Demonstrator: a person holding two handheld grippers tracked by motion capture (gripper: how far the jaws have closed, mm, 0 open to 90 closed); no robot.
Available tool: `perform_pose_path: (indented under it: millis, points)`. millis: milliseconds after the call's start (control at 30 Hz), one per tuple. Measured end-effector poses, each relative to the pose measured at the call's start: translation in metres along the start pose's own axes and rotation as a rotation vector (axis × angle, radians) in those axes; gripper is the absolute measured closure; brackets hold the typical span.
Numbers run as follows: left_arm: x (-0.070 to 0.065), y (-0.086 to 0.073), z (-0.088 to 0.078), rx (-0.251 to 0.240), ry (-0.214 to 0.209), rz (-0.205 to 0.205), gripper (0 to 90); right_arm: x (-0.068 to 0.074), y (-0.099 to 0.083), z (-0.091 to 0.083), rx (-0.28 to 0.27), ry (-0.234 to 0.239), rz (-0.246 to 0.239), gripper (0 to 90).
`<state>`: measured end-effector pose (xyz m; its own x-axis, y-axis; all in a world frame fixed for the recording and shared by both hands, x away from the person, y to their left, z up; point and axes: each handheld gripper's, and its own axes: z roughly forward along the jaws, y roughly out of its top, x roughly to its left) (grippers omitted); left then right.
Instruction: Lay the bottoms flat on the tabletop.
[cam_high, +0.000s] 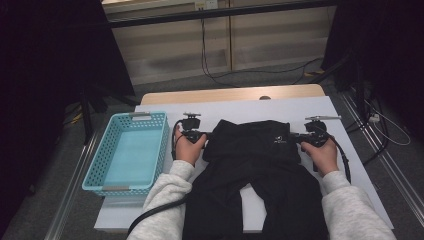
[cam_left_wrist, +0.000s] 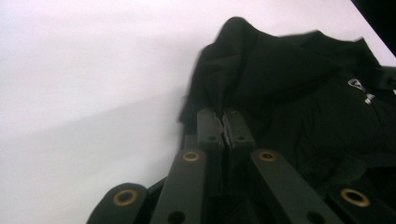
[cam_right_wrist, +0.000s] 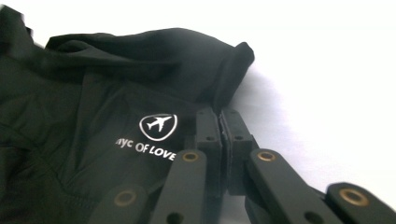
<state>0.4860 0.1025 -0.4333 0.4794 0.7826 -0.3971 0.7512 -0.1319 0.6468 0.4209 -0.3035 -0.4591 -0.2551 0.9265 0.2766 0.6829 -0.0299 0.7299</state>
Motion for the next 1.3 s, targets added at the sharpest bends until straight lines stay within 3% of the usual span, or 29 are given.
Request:
perform_pose_path:
  millis: [133,200,267,367,467,533,633,733,800,900,967,1067,1233,1300]
  points:
    - [0.016,-0.006,-0.008,0.019,0.038,-0.048,87.2,0.001,-0.001,0.003,0.014,0.028,-0.001,85.6]
    - [0.020,-0.009,-0.007,0.025,0.053,-0.065,86.6,0.002,-0.001,0.007,0.022,0.003,-0.018,80.5]
    - [0.022,-0.010,-0.004,0.039,0.053,-0.083,81.8,0.002,-0.002,0.010,0.015,-0.004,0.007,74.8]
    - [0.023,-0.008,0.000,0.021,0.062,-0.078,64.7,0.001,0.000,0.015,0.019,-0.023,0.018,68.5]
    - [0.024,-0.005,0.004,0.003,0.059,-0.072,54.9,0.001,0.005,0.017,0.026,-0.038,0.025,64.6]
    - [0.026,-0.003,0.007,0.004,0.066,-0.069,51.5,0.000,0.007,0.020,0.024,-0.028,0.044,63.1]
    - [0.028,-0.001,0.014,0.003,0.078,-0.055,46.2,0.001,0.009,0.026,0.014,-0.023,0.033,65.4]
    - [0.029,-0.002,0.021,0.005,0.052,-0.069,50.2,0.007,0.010,0.033,0.011,-0.015,0.029,73.6]
    - [0.027,-0.001,0.024,0.013,0.044,-0.061,56.9,0.010,0.011,0.035,0.021,-0.027,-0.002,81.7]
    - [0.023,-0.001,0.028,0.040,0.030,-0.061,75.3,0.009,0.011,0.035,0.021,0.007,0.008,87.0]
    - [0.021,0.000,0.027,0.031,0.015,-0.060,86.4,0.008,0.012,0.031,0.006,0.015,-0.012,87.5]
    - [0.017,0.004,0.018,-0.010,0.006,-0.036,87.2,0.007,0.021,0.016,-0.048,0.038,-0.008,87.7]
    - [0.015,0.018,-0.010,-0.144,-0.063,-0.052,87.4,0.004,0.038,-0.013,-0.166,0.049,0.010,87.8]
    - [0.014,0.019,-0.015,-0.148,-0.063,-0.055,87.4,0.005,0.040,-0.019,-0.189,0.049,0.009,87.9]
